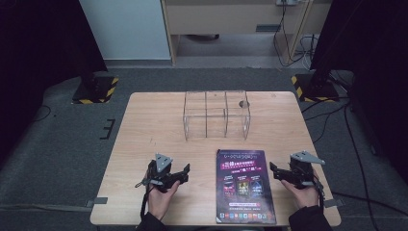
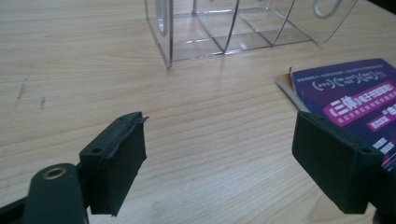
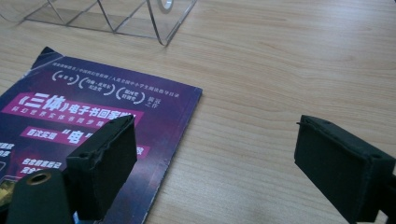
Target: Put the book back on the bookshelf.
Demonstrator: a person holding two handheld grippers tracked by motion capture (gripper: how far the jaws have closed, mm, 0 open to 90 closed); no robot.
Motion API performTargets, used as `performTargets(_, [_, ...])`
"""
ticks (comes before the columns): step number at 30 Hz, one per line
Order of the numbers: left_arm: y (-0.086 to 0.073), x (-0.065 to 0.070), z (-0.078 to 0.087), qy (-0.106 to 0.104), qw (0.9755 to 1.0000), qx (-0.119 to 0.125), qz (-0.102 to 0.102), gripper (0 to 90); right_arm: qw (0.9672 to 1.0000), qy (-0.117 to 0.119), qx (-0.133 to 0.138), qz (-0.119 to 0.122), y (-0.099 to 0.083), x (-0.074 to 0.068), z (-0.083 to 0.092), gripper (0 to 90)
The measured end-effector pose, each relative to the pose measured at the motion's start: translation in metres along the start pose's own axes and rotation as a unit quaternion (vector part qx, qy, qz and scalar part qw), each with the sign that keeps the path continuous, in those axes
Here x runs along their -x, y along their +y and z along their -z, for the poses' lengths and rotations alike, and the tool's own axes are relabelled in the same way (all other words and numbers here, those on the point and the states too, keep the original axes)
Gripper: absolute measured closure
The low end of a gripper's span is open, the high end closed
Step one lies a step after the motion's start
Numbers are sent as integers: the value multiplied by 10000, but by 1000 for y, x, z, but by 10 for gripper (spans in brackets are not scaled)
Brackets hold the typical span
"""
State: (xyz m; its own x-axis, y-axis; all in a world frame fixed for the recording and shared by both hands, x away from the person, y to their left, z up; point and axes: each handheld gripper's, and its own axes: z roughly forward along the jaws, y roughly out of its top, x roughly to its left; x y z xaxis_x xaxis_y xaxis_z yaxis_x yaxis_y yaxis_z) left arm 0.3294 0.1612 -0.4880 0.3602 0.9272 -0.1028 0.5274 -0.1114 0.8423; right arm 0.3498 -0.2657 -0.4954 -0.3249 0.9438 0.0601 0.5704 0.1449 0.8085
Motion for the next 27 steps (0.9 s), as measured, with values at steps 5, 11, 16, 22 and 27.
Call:
performTargets(5, [6, 12, -7, -100, 9999, -2, -56, 177, 9999, 92, 40, -71, 2, -2, 1, 116])
performTargets(11, [9, 23, -15, -201, 9997, -46, -108, 183, 9999, 151, 74, -20, 3, -5, 2, 119])
performTargets(16, [10, 34, -21, -320, 9994, -58, -91, 185, 9998, 144, 111, -9, 3, -8, 2, 132])
performTargets(22, [9, 47, -30, -385, 9990, -131, -198, 197, 9996, 237, 137, 32, 3, -12, 1, 147])
performTargets(27, [7, 55, -36, -408, 9986, -182, -273, 208, 9994, 297, 143, 55, 2, -15, -1, 150])
